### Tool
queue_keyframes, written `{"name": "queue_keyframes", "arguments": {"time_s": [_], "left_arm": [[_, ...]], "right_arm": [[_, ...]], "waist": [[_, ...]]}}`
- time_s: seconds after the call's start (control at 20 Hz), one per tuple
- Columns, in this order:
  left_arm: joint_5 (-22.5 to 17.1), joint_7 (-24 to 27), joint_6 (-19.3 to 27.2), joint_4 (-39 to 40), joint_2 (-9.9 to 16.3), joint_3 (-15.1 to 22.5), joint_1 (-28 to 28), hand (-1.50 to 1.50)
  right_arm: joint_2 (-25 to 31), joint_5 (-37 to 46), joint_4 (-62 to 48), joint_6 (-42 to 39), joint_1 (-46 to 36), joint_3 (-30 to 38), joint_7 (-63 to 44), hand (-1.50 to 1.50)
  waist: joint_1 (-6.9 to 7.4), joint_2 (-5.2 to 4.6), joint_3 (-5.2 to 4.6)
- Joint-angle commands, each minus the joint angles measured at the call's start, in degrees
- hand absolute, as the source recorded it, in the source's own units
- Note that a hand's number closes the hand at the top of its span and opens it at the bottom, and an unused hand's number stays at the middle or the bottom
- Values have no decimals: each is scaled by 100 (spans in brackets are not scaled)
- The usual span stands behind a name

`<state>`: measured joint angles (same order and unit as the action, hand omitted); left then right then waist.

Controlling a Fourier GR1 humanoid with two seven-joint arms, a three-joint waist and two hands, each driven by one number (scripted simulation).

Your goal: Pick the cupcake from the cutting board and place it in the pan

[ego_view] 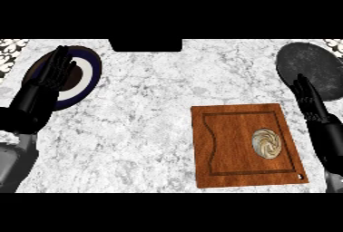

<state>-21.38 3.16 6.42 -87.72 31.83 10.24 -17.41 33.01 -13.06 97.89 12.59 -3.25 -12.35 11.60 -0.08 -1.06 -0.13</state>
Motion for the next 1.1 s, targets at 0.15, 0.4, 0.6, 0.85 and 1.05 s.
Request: {"name": "queue_keyframes", "arguments": {"time_s": [0.15, 0.4, 0.6, 0.85, 1.05], "left_arm": [[518, -501, 133, 277, -207, 443, 42, 0], [438, -752, -23, 251, -209, 659, 241, 0], [823, -770, 249, 318, -536, 837, 473, 0], [908, -1063, 142, 97, -544, 662, 493, 0], [844, -977, 5, -38, -358, 550, 771, 0]], "right_arm": [[455, -342, -1501, -1032, -1110, 197, -1182, -150], [1927, 2323, -1945, -359, -987, -511, -1129, 150], [127, 1902, -3064, 608, -908, -165, -172, -150], [866, 2201, -2486, -658, -782, -524, -946, -150], [1502, 2916, -2007, -953, -1044, -871, -2039, -150]], "waist": [[145, 48, 16], [263, 20, -4], [72, 81, 21], [18, 113, 10], [51, 131, 0]]}}
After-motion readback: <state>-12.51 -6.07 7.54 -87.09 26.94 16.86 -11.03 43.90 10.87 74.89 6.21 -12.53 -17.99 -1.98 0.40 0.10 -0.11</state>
